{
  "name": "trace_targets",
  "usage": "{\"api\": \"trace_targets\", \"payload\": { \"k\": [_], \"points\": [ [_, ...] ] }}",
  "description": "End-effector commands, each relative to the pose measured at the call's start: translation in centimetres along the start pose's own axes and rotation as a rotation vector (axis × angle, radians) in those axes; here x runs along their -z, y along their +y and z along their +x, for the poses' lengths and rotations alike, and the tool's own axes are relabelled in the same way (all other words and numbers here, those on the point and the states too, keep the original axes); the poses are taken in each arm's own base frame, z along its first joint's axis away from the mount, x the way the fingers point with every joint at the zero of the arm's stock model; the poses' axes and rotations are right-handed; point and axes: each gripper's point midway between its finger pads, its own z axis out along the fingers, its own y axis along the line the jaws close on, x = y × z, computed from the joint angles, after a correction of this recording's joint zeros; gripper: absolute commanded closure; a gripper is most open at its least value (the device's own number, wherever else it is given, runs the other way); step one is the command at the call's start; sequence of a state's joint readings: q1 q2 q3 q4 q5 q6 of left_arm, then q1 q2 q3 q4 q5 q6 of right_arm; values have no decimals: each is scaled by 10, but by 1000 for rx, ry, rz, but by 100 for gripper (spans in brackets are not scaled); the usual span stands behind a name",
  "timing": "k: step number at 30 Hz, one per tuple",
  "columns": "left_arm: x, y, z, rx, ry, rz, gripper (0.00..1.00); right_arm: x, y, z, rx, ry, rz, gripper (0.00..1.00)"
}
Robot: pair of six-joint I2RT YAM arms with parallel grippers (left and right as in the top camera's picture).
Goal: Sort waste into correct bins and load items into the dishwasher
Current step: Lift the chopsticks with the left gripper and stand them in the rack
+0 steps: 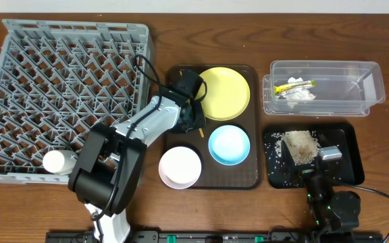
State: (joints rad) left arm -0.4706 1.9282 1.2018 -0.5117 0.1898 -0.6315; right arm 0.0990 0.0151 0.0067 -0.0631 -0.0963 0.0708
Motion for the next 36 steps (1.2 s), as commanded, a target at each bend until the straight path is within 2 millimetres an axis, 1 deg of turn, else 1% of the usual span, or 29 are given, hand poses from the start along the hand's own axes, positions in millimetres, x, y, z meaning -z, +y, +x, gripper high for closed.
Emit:
{"api": "trace_targets", "payload": {
  "k": [1, 6, 9, 10, 13, 18, 19, 22, 23, 24, 26, 34, 36],
  "points": [
    [-10, 24, 2, -13, -27, -141, 53, 0, -2, 1, 4, 2, 10, 1],
    [-18, 38, 7, -37, -27, -231, 54, 0, -2, 1, 5, 3, 10, 1],
    [-24, 43, 12, -34, 0, -250, 55, 0, -2, 1, 4, 3, 9, 1],
    [-24, 43, 13, -32, 3, -247, 57, 0, -2, 1, 4, 3, 9, 1],
    [-25, 35, 12, -31, 11, -209, 58, 0, -2, 1, 4, 3, 9, 1],
    [-23, 36, 16, 8, 27, -218, 57, 0, -2, 1, 4, 3, 10, 1],
    [-24, 32, 13, 23, 16, -199, 57, 0, -2, 1, 4, 3, 9, 1],
    [-28, -1, 8, 21, 23, -36, 56, 0, -2, 1, 4, 2, 10, 1],
    [-28, -7, 8, 25, 26, -4, 56, 0, -2, 1, 4, 3, 9, 1],
    [-28, -8, 7, 53, 25, -1, 56, 0, -2, 1, 4, 3, 9, 1],
    [-28, -3, 10, 97, 30, -26, 57, 0, -2, 1, 4, 3, 9, 1],
    [-20, 47, 22, 106, 39, -268, 58, 0, -2, 1, 4, 3, 10, 1],
    [-18, 54, 23, 95, 34, -302, 68, 0, -2, 1, 4, 3, 9, 1]
  ]
}}
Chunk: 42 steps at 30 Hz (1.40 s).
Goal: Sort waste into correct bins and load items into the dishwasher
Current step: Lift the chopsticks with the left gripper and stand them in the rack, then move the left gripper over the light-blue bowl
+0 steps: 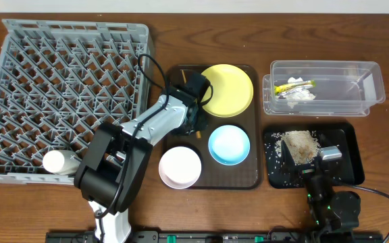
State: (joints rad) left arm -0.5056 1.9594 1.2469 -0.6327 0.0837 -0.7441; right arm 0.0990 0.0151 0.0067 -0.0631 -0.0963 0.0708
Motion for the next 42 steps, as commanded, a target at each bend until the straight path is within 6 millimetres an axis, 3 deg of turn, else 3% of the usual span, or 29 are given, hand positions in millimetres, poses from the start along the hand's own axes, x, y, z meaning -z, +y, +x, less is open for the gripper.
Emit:
{"api": "trace_targets", "payload": {
  "k": [1, 5, 10, 17, 22, 27, 31, 34, 42],
  "points": [
    [-23, 37, 8, -7, 15, -155, 73, 0, -2, 1, 4, 3, 10, 1],
    [-22, 31, 3, -103, -1, -132, 91, 0, -2, 1, 4, 3, 9, 1],
    [2, 20, -7, -219, -28, -103, 92, 0, -2, 1, 4, 3, 9, 1],
    [98, 1, -34, -353, -204, 18, 92, 0, -2, 1, 4, 2, 9, 1],
    [166, 12, -45, -426, -356, 80, 92, 0, -2, 1, 4, 3, 10, 1],
    [204, 37, -46, -484, -442, 43, 92, 0, -2, 1, 5, 3, 9, 1],
    [212, 87, -56, -421, -471, -189, 92, 0, -2, 1, 4, 3, 9, 1],
    [204, 116, -60, -393, -441, -324, 92, 0, -2, 1, 4, 3, 9, 1],
    [146, 143, -49, -405, -251, -419, 92, 0, -2, 1, 4, 3, 9, 1]
  ]
}}
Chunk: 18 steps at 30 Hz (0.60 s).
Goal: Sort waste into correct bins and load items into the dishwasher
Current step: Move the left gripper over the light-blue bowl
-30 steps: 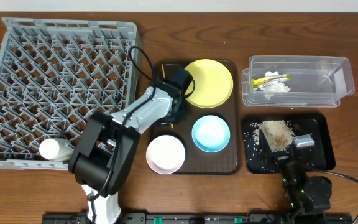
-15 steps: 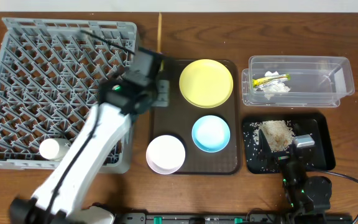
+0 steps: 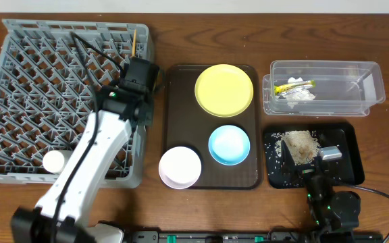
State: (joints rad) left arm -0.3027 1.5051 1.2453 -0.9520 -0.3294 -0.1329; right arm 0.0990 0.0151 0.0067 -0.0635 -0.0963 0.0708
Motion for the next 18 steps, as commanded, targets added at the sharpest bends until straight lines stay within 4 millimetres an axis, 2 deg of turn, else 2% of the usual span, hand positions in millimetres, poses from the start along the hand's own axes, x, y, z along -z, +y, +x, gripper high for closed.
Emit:
{"api": "trace_targets", "payload": {
  "k": [1, 5, 6, 7, 8, 9, 14, 16, 18],
  "points": [
    [-20, 3, 13, -57, 74, -54, 92, 0, -2, 1, 4, 2, 10, 1],
    [-30, 0, 18, -73, 110, -60, 92, 0, -2, 1, 4, 2, 9, 1],
    [-31, -1, 18, -74, 113, -61, 88, 0, -2, 1, 4, 2, 10, 1],
    [-31, -1, 18, -74, 113, -61, 83, 0, -2, 1, 4, 2, 10, 1],
    [-31, -1, 18, -74, 113, -61, 61, 0, -2, 1, 4, 2, 9, 1],
    [-30, -1, 17, -73, 110, -61, 58, 0, -2, 1, 5, 2, 9, 1],
    [-17, -3, 14, -63, 108, -21, 55, 0, -2, 1, 4, 2, 9, 1],
    [-5, -13, 10, -50, 99, 63, 55, 0, -2, 1, 4, 2, 10, 1],
    [11, -33, 5, -31, 78, 207, 56, 0, -2, 1, 5, 2, 10, 1]
  ]
}}
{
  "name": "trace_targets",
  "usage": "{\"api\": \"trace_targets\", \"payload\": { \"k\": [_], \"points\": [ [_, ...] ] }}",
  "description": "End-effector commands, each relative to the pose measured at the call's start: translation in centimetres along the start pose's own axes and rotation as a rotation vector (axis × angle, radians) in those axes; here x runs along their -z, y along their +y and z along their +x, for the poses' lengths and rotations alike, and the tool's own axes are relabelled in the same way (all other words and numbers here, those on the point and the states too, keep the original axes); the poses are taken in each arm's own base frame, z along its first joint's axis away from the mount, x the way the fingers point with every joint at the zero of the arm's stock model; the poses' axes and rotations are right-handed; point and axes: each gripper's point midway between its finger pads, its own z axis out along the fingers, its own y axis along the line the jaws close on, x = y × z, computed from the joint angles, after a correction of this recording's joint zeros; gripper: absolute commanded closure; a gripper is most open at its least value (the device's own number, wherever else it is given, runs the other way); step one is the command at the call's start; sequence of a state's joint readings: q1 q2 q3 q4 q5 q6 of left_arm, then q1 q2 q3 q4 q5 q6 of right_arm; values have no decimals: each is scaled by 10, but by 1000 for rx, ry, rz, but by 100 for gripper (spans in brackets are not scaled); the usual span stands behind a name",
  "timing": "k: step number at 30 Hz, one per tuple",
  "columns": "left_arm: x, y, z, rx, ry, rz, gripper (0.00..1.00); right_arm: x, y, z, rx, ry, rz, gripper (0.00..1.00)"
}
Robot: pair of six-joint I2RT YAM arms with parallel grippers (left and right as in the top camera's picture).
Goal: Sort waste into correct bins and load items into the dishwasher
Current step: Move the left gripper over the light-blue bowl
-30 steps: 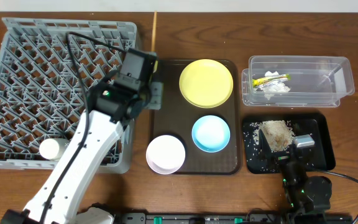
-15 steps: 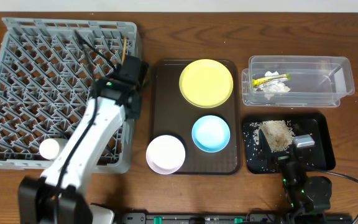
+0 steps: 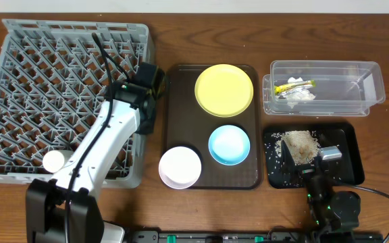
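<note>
My left gripper (image 3: 151, 79) hangs over the right edge of the grey dish rack (image 3: 19, 40), its fingers hidden under its black body. No thin stick shows in it or near it. A white cup (image 3: 54, 160) lies in the rack's front left. On the brown tray (image 3: 173, 115) sit a yellow plate (image 3: 224, 90), a blue bowl (image 3: 229, 144) and a white bowl (image 3: 179, 167). My right gripper (image 3: 319, 172) rests at the front of the black tray (image 3: 353, 158), which holds crumbly food waste (image 3: 300, 145).
A clear plastic bin (image 3: 367, 88) at the back right holds a yellow wrapper (image 3: 296, 85) and crumpled paper (image 3: 297, 95). The left arm runs from the table's front edge across the rack's right side. Loose grains are scattered on the black tray.
The left gripper has shifted slightly right and toward the front, to the rack's right edge. The thin stick that stood up from it over the rack's back no longer shows. The right arm is unchanged.
First the left gripper was on the brown tray beside the yellow plate, at a thin stick. It stayed there a moment later, and the plate had shifted slightly. Then it was over the rack with the stick upright, and now no stick shows.
</note>
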State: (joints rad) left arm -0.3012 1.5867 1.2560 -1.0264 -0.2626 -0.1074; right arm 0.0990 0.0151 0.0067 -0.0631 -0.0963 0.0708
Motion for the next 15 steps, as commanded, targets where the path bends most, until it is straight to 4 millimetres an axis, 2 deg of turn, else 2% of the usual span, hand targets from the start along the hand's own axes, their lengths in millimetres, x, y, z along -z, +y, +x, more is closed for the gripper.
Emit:
{"api": "trace_targets", "payload": {
  "k": [1, 5, 7, 11, 15],
  "points": [
    [42, -34, -17, 31, -94, 276, 55, 0, -2, 1, 4, 3, 9, 1],
    [85, -87, -28, 26, -168, 641, 55, 0, -2, 1, 4, 2, 10, 1],
    [97, -102, -34, 7, -197, 727, 55, 0, -2, 1, 4, 3, 9, 1],
    [96, -119, -45, -29, -237, 732, 55, 0, -2, 1, 4, 3, 10, 1],
    [89, -142, -49, 22, -195, 758, 55, 0, -2, 1, 5, 3, 10, 1]
  ]
}}
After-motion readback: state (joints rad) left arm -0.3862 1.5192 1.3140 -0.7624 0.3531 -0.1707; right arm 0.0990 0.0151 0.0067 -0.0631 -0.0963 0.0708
